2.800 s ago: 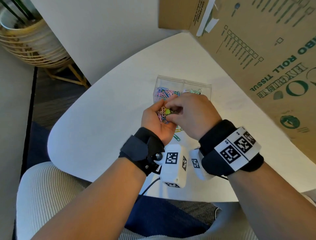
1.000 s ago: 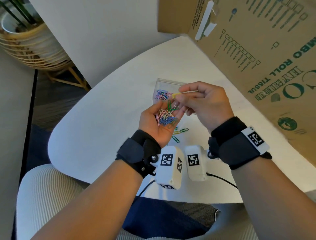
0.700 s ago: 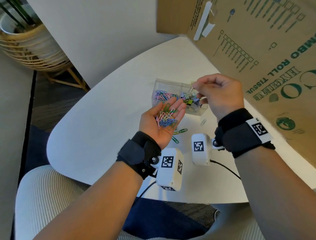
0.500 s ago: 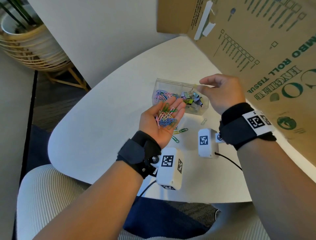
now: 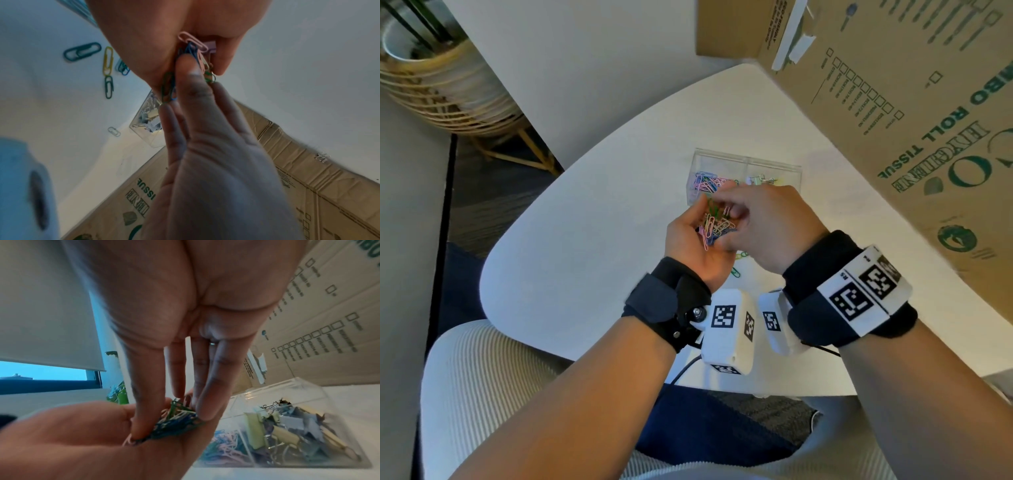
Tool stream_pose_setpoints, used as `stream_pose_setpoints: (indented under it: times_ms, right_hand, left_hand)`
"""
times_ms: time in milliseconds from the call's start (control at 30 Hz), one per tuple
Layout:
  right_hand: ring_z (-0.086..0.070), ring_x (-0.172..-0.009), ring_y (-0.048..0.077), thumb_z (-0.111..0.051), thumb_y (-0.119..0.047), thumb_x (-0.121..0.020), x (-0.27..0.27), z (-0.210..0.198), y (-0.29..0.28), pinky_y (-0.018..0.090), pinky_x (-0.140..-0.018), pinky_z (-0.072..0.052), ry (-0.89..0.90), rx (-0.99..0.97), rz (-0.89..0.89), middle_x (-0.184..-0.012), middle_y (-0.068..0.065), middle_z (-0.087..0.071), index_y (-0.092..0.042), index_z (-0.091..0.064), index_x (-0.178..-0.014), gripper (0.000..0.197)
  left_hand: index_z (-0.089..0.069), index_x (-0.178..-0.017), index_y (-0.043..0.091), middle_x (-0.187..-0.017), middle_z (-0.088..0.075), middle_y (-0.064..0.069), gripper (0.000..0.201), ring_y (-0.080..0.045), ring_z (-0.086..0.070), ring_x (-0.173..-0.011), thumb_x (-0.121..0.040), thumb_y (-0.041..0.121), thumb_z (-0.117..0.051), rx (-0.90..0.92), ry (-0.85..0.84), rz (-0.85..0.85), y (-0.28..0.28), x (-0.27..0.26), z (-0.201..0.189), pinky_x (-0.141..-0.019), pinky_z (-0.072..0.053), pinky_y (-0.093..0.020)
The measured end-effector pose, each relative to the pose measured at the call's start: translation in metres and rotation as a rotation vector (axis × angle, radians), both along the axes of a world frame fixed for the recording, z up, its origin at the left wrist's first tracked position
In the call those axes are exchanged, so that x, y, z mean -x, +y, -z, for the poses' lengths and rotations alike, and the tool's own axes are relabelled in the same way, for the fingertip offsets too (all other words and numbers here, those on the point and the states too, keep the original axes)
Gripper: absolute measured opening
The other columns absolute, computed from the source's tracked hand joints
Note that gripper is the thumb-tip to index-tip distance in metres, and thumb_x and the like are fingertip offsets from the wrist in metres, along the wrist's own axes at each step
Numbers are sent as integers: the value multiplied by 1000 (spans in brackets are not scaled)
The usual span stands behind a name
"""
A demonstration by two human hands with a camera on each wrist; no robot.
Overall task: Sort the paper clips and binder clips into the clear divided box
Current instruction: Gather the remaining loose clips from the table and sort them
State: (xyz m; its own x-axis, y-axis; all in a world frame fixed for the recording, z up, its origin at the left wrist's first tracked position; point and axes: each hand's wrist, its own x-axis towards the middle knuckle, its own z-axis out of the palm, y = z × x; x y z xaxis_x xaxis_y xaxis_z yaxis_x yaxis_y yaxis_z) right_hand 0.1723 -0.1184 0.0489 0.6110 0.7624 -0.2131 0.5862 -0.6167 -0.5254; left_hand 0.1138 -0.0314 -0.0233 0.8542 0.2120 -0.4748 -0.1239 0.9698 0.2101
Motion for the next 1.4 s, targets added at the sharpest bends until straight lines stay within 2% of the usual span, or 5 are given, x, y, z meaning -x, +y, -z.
stream_pose_setpoints:
  times_ms: [233,600,767,1133,1400]
  right_hand:
    - [-57,-107,23,-64,-13,-84,8,16,7,34,-94,-46,-74,39,-23,-117,2,-63,-30,-62,-124,43]
    - [-66,-64,10,-75,-11,-79,-2,12,1,21,-75,-55,183,-264,224,-65,-14,-64,-18,-77,-89,13]
    - [-69,-63,33,-76,2,-72,-16,12,5,39,-70,-59,513,-536,377,-70,11,-73,-16,-76,-76,19]
    - [-66,-81,11,-79,-21,-75,-57,29,40,21,-84,-52,62,-214,363,-89,-2,-72,-20,-75,-98,23]
    - [-68,-73,11,-75,-22,-76,-20,8,25,26,-79,-54,54,-155,86,-80,-4,-72,-21,-76,-90,13]
  left_hand:
    - [-52,-132,4,-140,-49,-17,46,-30,-45,-131,-99,32,-33,10,25,-2,-2,2,7,-112,-31,-42]
    - [-61,-113,3,-110,-67,-16,44,-29,-65,-97,-100,29,-28,-76,41,-3,7,0,-1,-92,-45,-37]
    - [-60,-107,-1,-97,-67,-17,38,-28,-67,-78,-97,25,-34,30,52,-69,9,5,7,-64,-55,-34]
    - [-60,-110,-5,-108,-66,-21,39,-28,-59,-109,-100,22,-33,60,107,-77,10,15,13,-87,-53,-40]
    - [-59,-110,-3,-89,-68,-17,43,-24,-61,-75,-99,26,-29,35,85,-94,15,10,7,-67,-51,-34]
